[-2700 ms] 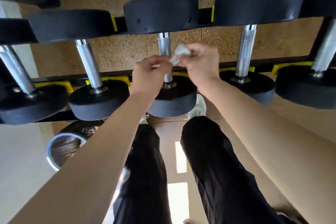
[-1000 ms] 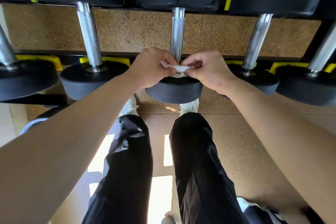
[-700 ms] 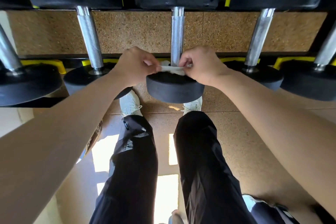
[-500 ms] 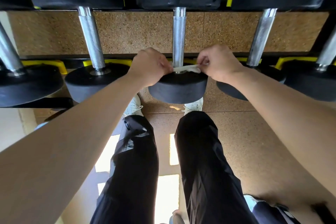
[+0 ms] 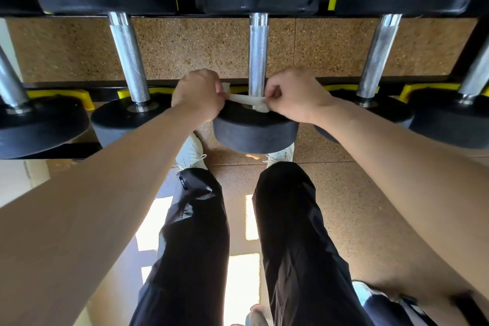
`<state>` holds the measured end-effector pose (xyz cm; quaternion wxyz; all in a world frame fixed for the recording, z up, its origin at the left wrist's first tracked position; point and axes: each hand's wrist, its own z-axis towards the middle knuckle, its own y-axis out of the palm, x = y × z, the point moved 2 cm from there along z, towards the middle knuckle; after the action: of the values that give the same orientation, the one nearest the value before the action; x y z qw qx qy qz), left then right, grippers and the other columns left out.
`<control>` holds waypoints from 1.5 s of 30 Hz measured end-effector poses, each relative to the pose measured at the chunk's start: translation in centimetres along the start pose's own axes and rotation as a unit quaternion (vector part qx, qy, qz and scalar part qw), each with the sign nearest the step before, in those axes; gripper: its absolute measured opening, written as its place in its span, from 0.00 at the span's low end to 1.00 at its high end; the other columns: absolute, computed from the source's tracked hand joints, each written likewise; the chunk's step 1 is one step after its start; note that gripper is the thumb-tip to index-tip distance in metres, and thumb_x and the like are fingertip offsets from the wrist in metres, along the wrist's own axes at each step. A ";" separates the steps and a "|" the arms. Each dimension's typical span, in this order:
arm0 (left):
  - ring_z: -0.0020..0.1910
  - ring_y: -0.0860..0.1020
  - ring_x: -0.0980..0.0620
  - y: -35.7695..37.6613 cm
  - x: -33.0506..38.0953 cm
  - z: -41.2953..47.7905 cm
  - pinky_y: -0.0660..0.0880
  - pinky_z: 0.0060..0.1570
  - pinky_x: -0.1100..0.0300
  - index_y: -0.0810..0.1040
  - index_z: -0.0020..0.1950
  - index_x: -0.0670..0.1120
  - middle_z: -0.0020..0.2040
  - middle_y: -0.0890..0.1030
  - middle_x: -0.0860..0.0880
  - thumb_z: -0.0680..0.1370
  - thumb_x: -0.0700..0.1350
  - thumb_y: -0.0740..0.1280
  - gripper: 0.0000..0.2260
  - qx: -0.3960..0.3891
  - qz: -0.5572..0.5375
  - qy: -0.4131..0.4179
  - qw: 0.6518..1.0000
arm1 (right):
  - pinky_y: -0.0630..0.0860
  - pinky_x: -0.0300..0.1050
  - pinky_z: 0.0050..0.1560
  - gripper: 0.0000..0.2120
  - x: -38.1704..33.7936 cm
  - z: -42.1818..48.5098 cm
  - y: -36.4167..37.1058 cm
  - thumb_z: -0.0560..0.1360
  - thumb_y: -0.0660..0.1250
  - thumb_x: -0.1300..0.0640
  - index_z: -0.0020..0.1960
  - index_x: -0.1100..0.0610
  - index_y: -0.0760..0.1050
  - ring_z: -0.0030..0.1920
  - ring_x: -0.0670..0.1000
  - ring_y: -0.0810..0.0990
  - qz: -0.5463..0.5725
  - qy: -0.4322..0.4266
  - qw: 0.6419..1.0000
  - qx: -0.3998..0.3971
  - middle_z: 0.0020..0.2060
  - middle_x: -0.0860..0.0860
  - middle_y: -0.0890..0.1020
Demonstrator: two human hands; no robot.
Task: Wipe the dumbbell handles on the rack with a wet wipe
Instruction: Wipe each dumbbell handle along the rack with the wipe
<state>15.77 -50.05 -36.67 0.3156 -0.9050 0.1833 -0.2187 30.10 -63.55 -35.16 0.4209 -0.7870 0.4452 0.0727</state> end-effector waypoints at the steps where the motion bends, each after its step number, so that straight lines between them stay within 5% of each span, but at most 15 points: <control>1: 0.51 0.81 0.45 0.0 -0.4 -0.1 0.79 0.50 0.54 0.81 0.47 0.52 0.52 0.83 0.48 0.77 0.50 0.72 0.02 0.016 -0.013 -0.007 1.000 | 0.78 0.43 0.53 0.02 -0.8 -0.2 -0.1 0.73 0.73 0.59 0.46 0.56 0.83 0.43 0.47 0.81 0.019 -0.015 1.000 0.000 0.43 0.48 0.83; 6: 0.48 0.75 0.56 -1.4 0.0 -1.5 0.74 0.47 0.66 0.78 0.53 0.48 0.52 0.75 0.54 0.69 0.34 0.74 0.16 0.079 -0.169 0.133 0.973 | 0.80 0.49 0.49 0.06 -1.0 -1.8 -2.2 0.70 0.72 0.67 0.45 0.59 0.81 0.44 0.52 0.84 0.251 0.037 0.967 0.024 0.42 0.53 0.85; 9: 0.47 0.76 0.59 -2.0 1.8 -2.9 0.70 0.42 0.74 0.76 0.63 0.54 0.58 0.78 0.55 0.70 0.30 0.70 0.26 -0.044 -0.237 0.181 0.954 | 0.82 0.45 0.52 0.06 -0.7 -2.2 -3.0 0.73 0.70 0.69 0.50 0.65 0.80 0.46 0.52 0.86 0.395 0.036 0.918 0.014 0.43 0.58 0.86; 13: 0.44 0.81 0.62 -2.0 2.8 -3.2 0.73 0.45 0.71 0.81 0.58 0.47 0.48 0.85 0.51 0.76 0.37 0.72 0.12 -0.135 -0.311 0.158 0.927 | 0.81 0.45 0.49 0.07 -0.4 -1.7 -3.4 0.79 0.66 0.67 0.55 0.65 0.80 0.42 0.52 0.83 0.427 0.021 0.904 0.021 0.41 0.55 0.84; 16: 0.43 0.83 0.53 -2.8 2.9 -3.1 0.78 0.47 0.61 0.79 0.51 0.42 0.43 0.85 0.47 0.80 0.37 0.68 0.02 -0.138 -0.493 0.071 0.856 | 0.79 0.46 0.46 0.13 0.0 -1.6 -2.9 0.81 0.65 0.56 0.61 0.61 0.78 0.42 0.57 0.82 0.447 0.044 0.893 -0.003 0.47 0.59 0.83; 19: 0.44 0.83 0.49 -3.6 3.4 -3.1 0.80 0.49 0.57 0.77 0.49 0.43 0.43 0.84 0.46 0.81 0.37 0.64 0.04 -0.157 -0.604 0.020 0.781 | 0.80 0.52 0.49 0.21 -0.6 -2.2 -2.0 0.81 0.62 0.43 0.65 0.56 0.78 0.43 0.62 0.80 0.466 0.037 0.880 -0.082 0.53 0.62 0.83; 23: 0.43 0.83 0.50 -3.9 3.3 -3.2 0.80 0.48 0.59 0.76 0.47 0.42 0.43 0.83 0.45 0.79 0.37 0.65 0.02 -0.167 -0.681 -0.021 0.713 | 0.77 0.44 0.43 0.17 -1.3 -3.0 -1.7 0.79 0.65 0.45 0.58 0.57 0.79 0.40 0.48 0.80 0.339 -0.004 0.936 -0.095 0.44 0.54 0.84; 27: 0.37 0.83 0.52 -2.5 1.8 -2.6 0.79 0.38 0.61 0.75 0.41 0.44 0.37 0.84 0.47 0.75 0.35 0.71 0.08 -0.103 -0.576 -0.073 0.808 | 0.75 0.39 0.45 0.13 0.4 -3.5 -1.9 0.83 0.61 0.53 0.64 0.56 0.78 0.40 0.41 0.77 0.342 0.017 0.938 -0.056 0.41 0.48 0.79; 31: 0.30 0.74 0.55 -1.0 -0.3 -2.1 0.68 0.32 0.63 0.83 0.40 0.44 0.34 0.80 0.48 0.75 0.45 0.75 0.06 -0.069 -0.395 -0.062 0.914 | 0.75 0.38 0.45 0.07 2.6 -4.0 -1.8 0.80 0.67 0.60 0.53 0.52 0.82 0.37 0.42 0.77 0.326 0.049 0.944 -0.008 0.36 0.47 0.81; 38: 0.34 0.78 0.55 -1.6 1.1 -2.6 0.75 0.35 0.64 0.83 0.52 0.49 0.42 0.84 0.46 0.75 0.36 0.71 0.10 -0.082 -0.387 -0.016 0.918 | 0.79 0.40 0.51 0.13 1.7 -3.5 -1.2 0.79 0.66 0.66 0.62 0.59 0.79 0.46 0.47 0.84 0.374 0.061 0.925 0.006 0.47 0.52 0.86; 41: 0.35 0.79 0.53 -2.0 1.6 -2.9 0.75 0.37 0.63 0.83 0.47 0.48 0.39 0.83 0.46 0.75 0.38 0.73 0.06 -0.102 -0.366 -0.002 0.925 | 0.80 0.42 0.51 0.13 0.8 -3.3 -1.4 0.78 0.67 0.65 0.63 0.62 0.77 0.49 0.49 0.85 0.443 0.043 0.895 0.022 0.50 0.54 0.86; 43: 0.35 0.80 0.51 -2.3 1.8 -3.0 0.76 0.37 0.61 0.80 0.45 0.45 0.36 0.82 0.47 0.77 0.38 0.71 0.03 -0.109 -0.419 -0.005 0.901 | 0.81 0.46 0.56 0.15 -0.1 -2.9 -1.0 0.77 0.70 0.65 0.63 0.61 0.76 0.53 0.50 0.85 0.435 0.026 0.900 0.024 0.53 0.53 0.86; 45: 0.35 0.80 0.47 -2.6 2.0 -3.0 0.77 0.38 0.58 0.76 0.43 0.43 0.34 0.80 0.47 0.80 0.37 0.64 0.06 -0.126 -0.523 -0.024 0.842 | 0.80 0.43 0.57 0.18 -1.1 -2.5 -0.5 0.75 0.71 0.67 0.64 0.59 0.76 0.55 0.46 0.84 0.397 0.012 0.918 -0.004 0.56 0.50 0.84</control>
<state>16.37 -50.57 -32.33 0.0415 -0.9035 -0.2990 -0.3043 29.17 -64.52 -32.70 0.3485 -0.5485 0.7257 0.2261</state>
